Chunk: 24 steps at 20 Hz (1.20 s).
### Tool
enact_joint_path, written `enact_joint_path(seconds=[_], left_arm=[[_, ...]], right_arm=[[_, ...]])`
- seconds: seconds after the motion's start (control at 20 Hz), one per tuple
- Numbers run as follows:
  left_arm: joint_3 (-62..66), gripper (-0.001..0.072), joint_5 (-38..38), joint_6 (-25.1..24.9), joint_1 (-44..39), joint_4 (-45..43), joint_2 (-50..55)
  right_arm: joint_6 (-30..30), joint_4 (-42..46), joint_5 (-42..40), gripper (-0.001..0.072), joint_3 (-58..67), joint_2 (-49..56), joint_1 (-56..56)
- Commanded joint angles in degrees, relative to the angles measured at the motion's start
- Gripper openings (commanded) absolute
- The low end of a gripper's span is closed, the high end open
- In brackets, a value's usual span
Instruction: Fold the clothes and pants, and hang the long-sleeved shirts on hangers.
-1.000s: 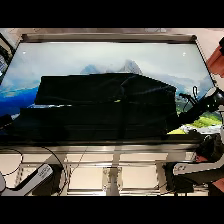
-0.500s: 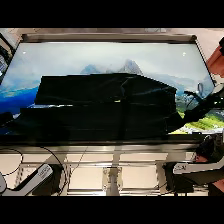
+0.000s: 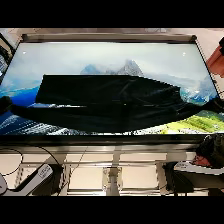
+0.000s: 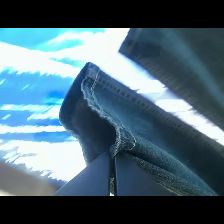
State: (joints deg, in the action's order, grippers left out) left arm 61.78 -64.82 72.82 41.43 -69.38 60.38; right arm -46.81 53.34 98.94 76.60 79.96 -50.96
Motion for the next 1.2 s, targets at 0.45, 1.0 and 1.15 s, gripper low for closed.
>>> enact_joint_path(seconds=[0.45,1.0,1.15], left_arm=[[7.3,0.0034,0.37,-0.24,2.34,8.41,-4.55],[7.76,0.0035,6.23,3.48,2.4,14.75,-2.01],[7.76,0.0034,7.23,4.87,-0.35,16.5,2.47]], right_arm=[[1.03,-23.41,-2.49,0.0024,3.39,-2.47,-12.92],[-11.82,-26.12,-11.56,0.0024,6.6,-2.4,-12.37],[-15.04,-16.31,-13.64,0.0025,6.6,-2.4,-7.98]])
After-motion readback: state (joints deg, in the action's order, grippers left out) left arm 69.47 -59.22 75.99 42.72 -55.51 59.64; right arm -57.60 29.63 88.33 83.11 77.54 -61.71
